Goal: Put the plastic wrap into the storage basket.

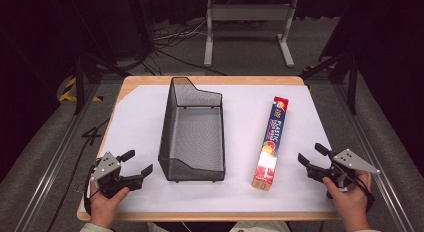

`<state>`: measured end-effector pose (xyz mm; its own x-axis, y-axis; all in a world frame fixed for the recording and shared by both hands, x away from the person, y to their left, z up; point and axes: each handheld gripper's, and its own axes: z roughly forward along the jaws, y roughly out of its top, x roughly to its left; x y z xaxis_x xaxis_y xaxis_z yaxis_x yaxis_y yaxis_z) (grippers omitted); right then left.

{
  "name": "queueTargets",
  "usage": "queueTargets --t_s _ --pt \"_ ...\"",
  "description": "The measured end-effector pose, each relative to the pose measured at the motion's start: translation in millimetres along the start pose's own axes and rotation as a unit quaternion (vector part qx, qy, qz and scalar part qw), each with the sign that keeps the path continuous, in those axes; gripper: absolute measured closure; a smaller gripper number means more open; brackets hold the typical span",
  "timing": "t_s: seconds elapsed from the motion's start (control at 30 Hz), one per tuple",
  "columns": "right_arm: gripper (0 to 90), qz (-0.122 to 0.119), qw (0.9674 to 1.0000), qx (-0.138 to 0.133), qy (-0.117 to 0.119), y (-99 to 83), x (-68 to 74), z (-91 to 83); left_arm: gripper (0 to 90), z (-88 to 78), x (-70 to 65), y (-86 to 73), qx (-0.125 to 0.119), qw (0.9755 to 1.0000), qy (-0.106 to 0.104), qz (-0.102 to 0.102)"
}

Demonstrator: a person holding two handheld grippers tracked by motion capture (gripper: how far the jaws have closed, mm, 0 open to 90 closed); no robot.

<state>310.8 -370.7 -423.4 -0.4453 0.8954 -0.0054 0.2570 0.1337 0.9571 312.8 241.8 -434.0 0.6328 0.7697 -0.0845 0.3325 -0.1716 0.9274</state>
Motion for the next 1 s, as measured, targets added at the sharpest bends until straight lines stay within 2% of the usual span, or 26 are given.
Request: queueTargets --t_s 0.13,0.3,0.53,0.73,1.0 --pt "24.5 -0.004 1.0000 0.003 0.003 -0.1 -0.1 0.1 16.9 -1.0 -1.8 0.6 0.004 1.0000 0.000 0.007" --pt "24.5 -0.007 0.9999 0.007 0.008 0.3 -0.8 0.0 16.9 -1.1 -2.4 0.9 0.006 1.0000 0.002 0.006" --pt "24.5 -0.015 0.9998 0.010 0.006 0.8 -0.2 -2.8 17.0 0.1 -3.7 2.0 0.009 0.9998 0.007 0.018" --pt "24.5 -0.016 0.9998 0.011 0.007 1.4 0.5 -1.9 17.1 -0.3 -4.7 1.7 0.012 0.9996 0.012 0.021" --pt "24.6 -0.024 0.9995 0.011 0.018 14.7 8.2 -1.7 17.1 -0.7 -4.6 0.5 0.014 0.9996 0.017 0.017"
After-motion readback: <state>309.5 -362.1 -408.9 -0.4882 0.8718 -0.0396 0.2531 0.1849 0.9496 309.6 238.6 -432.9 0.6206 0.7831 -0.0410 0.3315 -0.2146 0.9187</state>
